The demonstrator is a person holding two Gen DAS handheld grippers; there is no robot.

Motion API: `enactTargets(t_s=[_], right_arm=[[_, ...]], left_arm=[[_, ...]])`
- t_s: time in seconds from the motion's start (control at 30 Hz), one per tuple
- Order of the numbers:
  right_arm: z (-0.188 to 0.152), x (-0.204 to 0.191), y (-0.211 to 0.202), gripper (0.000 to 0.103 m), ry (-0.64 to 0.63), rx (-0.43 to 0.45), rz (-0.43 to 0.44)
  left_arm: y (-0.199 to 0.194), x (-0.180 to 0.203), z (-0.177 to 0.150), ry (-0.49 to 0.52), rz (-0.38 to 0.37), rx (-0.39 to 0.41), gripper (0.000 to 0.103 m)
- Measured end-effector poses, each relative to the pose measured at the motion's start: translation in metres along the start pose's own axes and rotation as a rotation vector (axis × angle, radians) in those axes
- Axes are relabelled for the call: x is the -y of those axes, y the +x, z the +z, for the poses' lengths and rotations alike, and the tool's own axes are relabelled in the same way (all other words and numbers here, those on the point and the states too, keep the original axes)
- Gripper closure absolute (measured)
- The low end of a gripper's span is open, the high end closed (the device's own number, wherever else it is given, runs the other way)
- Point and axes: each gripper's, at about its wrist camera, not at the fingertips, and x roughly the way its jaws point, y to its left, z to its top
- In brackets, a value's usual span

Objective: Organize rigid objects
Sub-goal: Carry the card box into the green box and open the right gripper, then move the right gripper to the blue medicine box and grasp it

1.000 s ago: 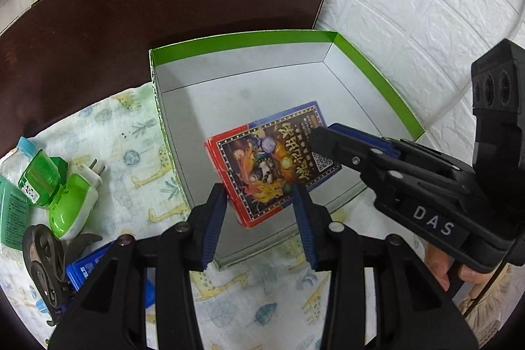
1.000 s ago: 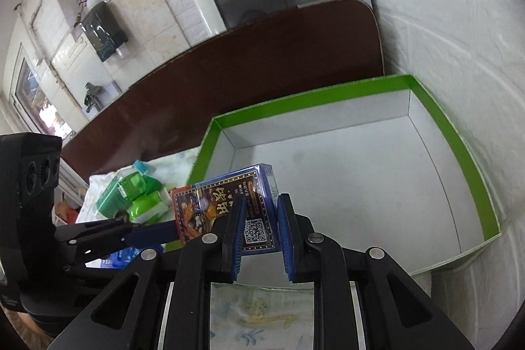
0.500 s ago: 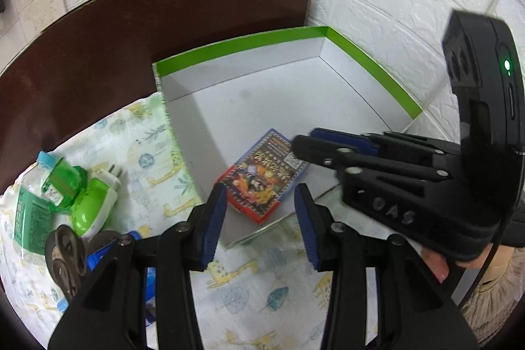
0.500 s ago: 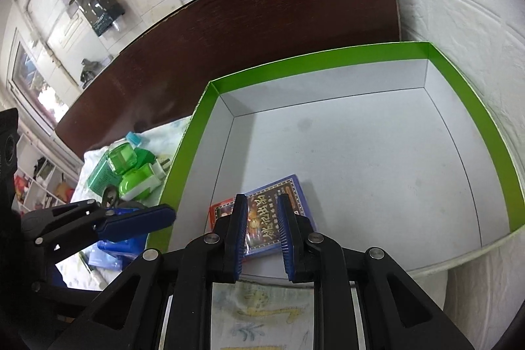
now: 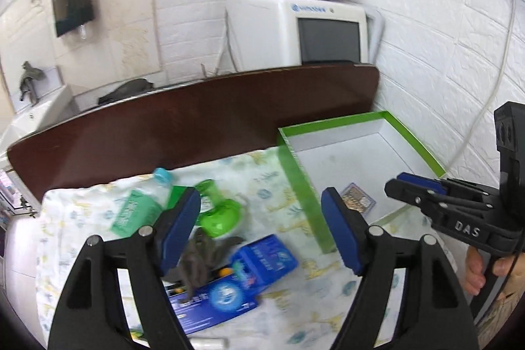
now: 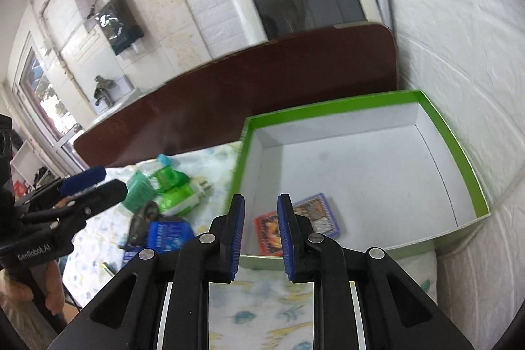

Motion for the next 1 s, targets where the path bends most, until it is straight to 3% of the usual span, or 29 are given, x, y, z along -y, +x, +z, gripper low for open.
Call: enactTargets(t_s=[0.07,0.13,0.33,0.57,1.0], right_arm=[[-0.003,-0.018,0.001,0.052,-0.016,-0.017,0.027],[-0.011,-0.037,0.003,0.039,-0.034,-0.025,0.061],[-0.048,-0.081,0.032,0.04,-0.086,-0.143,0.122],[-0.085,-0.092,0.086,0.061,-0.02,-0.305,0.139],[-0.087,-0.105,0.137,0.065,0.041,-0.386,0.094]], left_arm=[[-0.007,-0.014,-0.009,-0.025,0.016,-0.011,0.027],[-0.008,-0.032,-0.022,-0.063,0.028,-0.044,0.027],[-0.007,-0.088,-0.077,-0.227,0.02,-0.147,0.029],[0.015,-0.111,-0.122,-0.321,-0.034,-0.265,0.048],[0.056,-0.117,-0.138,-0.374,-0.135,-0.352,0.061]])
